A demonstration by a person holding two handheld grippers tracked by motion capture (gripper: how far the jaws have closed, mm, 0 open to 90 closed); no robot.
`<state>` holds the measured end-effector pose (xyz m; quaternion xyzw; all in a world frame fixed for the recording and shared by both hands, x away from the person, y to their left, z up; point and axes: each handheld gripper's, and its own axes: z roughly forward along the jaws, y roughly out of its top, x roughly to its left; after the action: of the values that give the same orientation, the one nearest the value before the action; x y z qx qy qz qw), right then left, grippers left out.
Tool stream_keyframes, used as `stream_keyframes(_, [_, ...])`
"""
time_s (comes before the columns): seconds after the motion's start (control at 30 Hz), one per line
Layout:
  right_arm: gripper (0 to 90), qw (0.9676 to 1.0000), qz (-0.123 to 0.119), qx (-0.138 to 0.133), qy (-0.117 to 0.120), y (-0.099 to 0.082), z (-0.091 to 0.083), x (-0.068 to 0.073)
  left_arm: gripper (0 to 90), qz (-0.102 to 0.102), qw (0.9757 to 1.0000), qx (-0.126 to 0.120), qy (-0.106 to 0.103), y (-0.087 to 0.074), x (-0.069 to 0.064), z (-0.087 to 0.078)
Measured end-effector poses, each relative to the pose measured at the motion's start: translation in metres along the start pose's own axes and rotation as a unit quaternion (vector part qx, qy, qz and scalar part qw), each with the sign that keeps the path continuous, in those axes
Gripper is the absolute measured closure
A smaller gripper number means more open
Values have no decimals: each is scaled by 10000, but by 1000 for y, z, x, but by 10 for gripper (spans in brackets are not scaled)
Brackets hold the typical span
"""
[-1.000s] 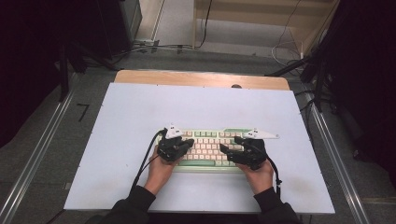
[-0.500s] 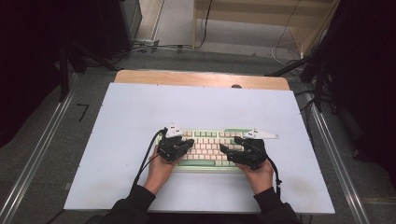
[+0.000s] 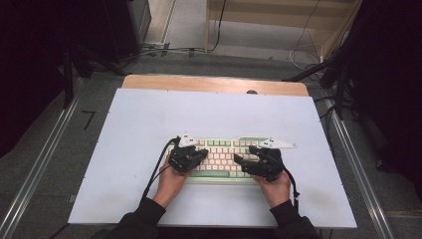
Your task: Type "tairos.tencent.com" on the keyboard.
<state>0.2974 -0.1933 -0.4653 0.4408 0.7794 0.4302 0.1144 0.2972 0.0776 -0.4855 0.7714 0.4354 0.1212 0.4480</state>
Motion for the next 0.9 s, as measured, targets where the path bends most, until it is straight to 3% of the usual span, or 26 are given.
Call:
stream_keyframes(0.2, [272, 10000, 16, -6, 0, 0, 0, -1, 521, -251, 9992, -302, -53, 4, 6, -14])
stream_keyframes(0.3, [271, 10000, 25, -5, 3, 0, 0, -1, 404, -379, 9989, -265, -58, 5, 11, -19])
stream_keyframes(0.4, [271, 10000, 15, -15, 0, 0, 0, -1, 318, -427, 9987, -259, 80, 6, 15, -24])
stream_keyframes(0.57, [272, 10000, 16, 11, 1, 0, 0, -1, 250, -392, 9983, -291, 304, 6, 19, -30])
stream_keyframes(0.9, [271, 10000, 7, -3, -3, 0, 0, -1, 241, -273, 9967, -334, 685, 0, 26, -38])
